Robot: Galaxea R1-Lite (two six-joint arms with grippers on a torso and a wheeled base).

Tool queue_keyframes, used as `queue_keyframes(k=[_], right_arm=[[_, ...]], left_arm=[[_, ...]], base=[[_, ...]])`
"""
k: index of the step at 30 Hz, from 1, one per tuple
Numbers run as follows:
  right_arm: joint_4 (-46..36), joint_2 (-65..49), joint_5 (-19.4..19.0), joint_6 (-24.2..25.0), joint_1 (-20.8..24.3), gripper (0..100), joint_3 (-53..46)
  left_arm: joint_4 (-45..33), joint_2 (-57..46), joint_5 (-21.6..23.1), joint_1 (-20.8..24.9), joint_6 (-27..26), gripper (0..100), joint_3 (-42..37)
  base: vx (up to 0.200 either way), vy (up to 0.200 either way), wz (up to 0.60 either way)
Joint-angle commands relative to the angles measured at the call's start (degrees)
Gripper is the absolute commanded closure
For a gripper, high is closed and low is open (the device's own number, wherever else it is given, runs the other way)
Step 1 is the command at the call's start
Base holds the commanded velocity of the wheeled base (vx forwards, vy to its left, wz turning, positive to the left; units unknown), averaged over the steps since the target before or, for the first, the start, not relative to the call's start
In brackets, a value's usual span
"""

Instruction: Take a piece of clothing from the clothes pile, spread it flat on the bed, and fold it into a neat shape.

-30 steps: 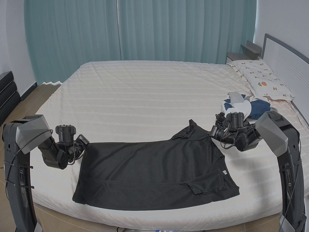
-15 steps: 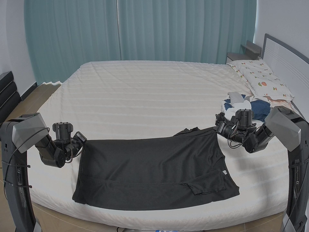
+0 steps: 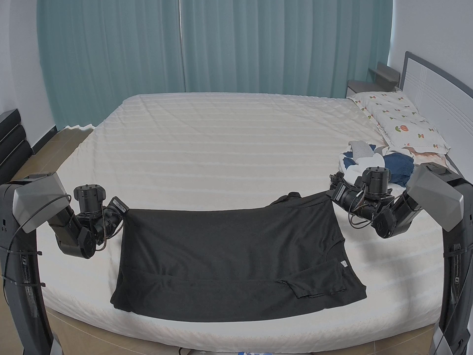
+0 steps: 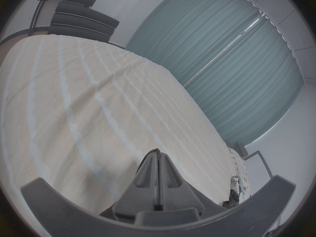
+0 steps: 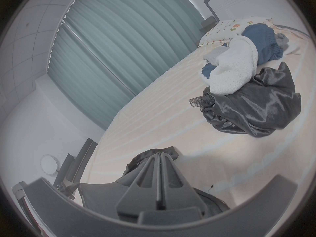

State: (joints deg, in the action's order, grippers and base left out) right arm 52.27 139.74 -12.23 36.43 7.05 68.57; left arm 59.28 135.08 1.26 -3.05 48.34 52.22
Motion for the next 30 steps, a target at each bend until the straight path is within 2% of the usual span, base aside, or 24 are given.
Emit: queue_keyframes(k=[1, 4, 16, 18, 25, 30], right_arm=[[1.25, 0.01, 0.10, 1.10, 0.16, 100, -0.72], [2.22, -0.96, -0.43, 3.30, -0.45, 100, -1.07], [3.10, -0.96, -0.52, 2.95, -0.45, 100, -2.83], [2.22, -1.75, -1.04, 4.09, -0.72, 100, -1.86], [1.87, -2.02, -1.04, 2.33, -1.51, 100, -3.88], [1.16, -3.86, -0.96, 2.33, -3.44, 100, -4.41]], left_arm=[[0.39, -0.96, 0.06, -0.56, 0.62, 100, -0.28], [0.57, -0.70, -0.29, -0.56, 1.23, 100, 0.07], [0.66, -0.96, 0.24, -0.73, 2.47, 100, -0.02], [0.57, -1.05, 0.33, -0.56, 2.55, 100, -0.19], [0.57, -0.61, -0.03, 0.50, 0.80, 100, -0.02], [0.57, -0.44, 0.24, 0.50, -2.90, 100, -0.28]], base=[[0.000, 0.000, 0.00], [0.000, 0.000, 0.00], [0.000, 0.000, 0.00], [0.000, 0.000, 0.00], [0.000, 0.000, 0.00], [0.000, 0.000, 0.00]])
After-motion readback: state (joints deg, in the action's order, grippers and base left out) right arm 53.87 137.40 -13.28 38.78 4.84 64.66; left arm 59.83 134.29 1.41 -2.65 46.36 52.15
